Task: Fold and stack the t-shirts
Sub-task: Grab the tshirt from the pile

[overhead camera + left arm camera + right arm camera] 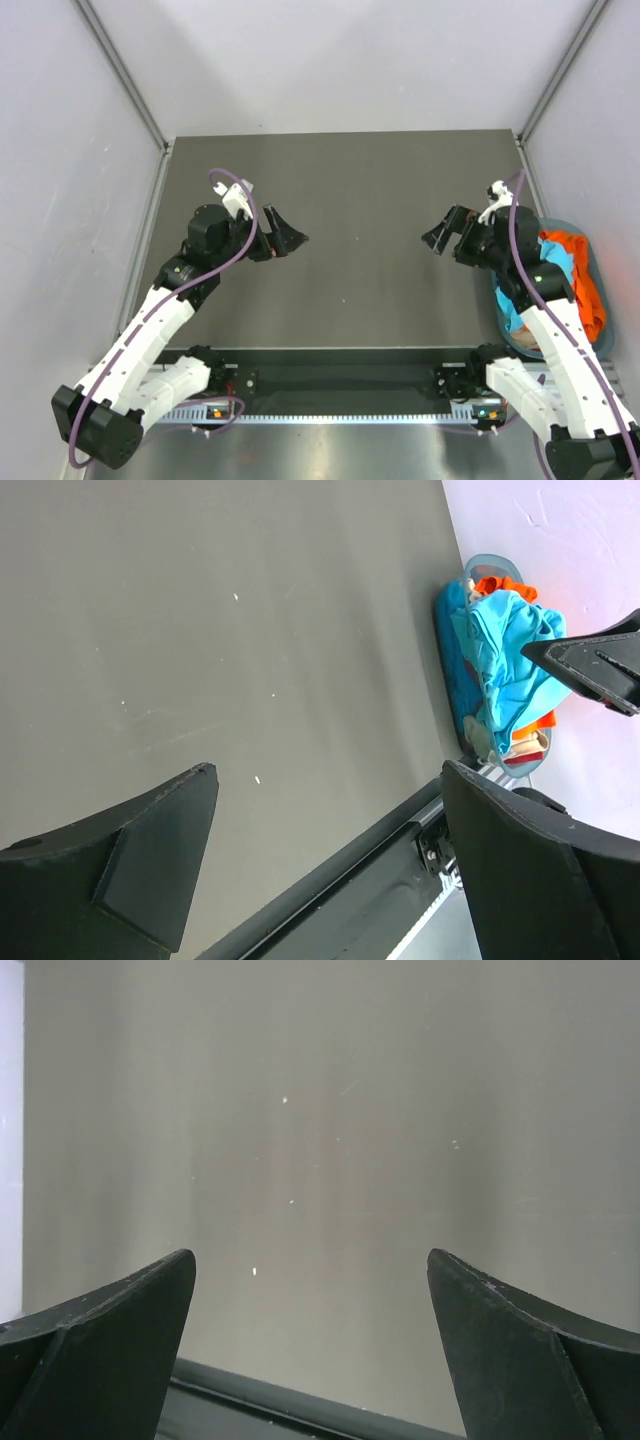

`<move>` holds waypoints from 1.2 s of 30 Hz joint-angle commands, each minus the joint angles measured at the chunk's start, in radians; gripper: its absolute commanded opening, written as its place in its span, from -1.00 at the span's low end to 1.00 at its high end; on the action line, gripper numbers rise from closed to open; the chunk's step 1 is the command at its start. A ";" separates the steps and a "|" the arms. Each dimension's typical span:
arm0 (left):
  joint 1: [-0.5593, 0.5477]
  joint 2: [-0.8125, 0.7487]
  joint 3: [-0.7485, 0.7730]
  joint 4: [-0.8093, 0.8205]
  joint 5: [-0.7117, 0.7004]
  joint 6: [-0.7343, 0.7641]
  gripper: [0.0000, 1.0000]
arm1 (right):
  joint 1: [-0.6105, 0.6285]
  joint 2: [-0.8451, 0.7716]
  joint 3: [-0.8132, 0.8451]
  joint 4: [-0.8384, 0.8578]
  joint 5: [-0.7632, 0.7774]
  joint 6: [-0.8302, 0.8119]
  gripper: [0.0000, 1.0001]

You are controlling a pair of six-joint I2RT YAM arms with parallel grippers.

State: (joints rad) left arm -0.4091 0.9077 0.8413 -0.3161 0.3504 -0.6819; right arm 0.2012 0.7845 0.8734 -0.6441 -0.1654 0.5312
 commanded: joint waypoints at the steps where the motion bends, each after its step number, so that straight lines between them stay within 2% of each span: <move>1: 0.004 -0.018 0.019 0.029 -0.008 0.018 0.94 | 0.012 -0.025 0.053 0.003 0.075 -0.005 0.99; 4: 0.004 -0.021 0.022 0.023 -0.025 0.010 0.93 | 0.010 -0.011 0.119 -0.048 0.186 0.010 0.99; 8: 0.004 -0.023 0.024 -0.011 -0.022 0.010 0.90 | 0.010 0.016 0.248 -0.228 0.536 0.062 0.99; 9: 0.004 -0.029 0.021 -0.017 -0.024 0.008 0.90 | 0.010 0.021 0.268 -0.251 0.717 0.078 0.99; 12: 0.004 -0.052 0.016 -0.041 -0.010 0.008 0.90 | -0.012 0.054 0.311 -0.284 0.947 0.104 0.99; 14: 0.004 -0.075 0.019 -0.066 -0.011 0.005 0.90 | -0.040 0.110 0.338 -0.343 1.006 0.148 0.99; 18: 0.004 -0.127 0.002 -0.071 0.007 -0.021 0.90 | -0.153 0.183 0.322 -0.434 1.047 0.197 0.99; 20: 0.004 -0.145 -0.008 -0.075 0.013 -0.027 0.90 | -0.228 0.191 0.257 -0.393 1.046 0.165 1.00; 21: 0.004 -0.159 -0.011 -0.080 0.012 -0.028 0.90 | -0.309 0.193 0.237 -0.370 1.014 0.149 0.99; 25: 0.004 -0.162 -0.019 -0.094 -0.002 -0.030 0.90 | -0.489 0.197 0.127 -0.249 0.908 0.121 0.99; 28: 0.004 -0.141 -0.008 -0.103 0.015 -0.036 0.89 | -0.545 0.219 0.079 -0.178 0.851 0.105 0.99; 32: 0.004 -0.118 0.008 -0.095 0.030 -0.057 0.88 | -0.560 0.255 0.062 -0.140 0.842 0.113 0.99; 35: 0.004 -0.109 0.018 -0.090 0.027 -0.074 0.86 | -0.569 0.256 0.036 -0.073 0.790 0.090 0.92; 36: 0.004 -0.109 0.018 -0.090 0.022 -0.080 0.86 | -0.571 0.252 0.030 -0.054 0.771 0.078 0.81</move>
State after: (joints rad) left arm -0.4091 0.8017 0.8394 -0.4301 0.3614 -0.7368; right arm -0.3546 1.0435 0.9131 -0.8131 0.6655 0.6399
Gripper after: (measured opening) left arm 0.934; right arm 0.937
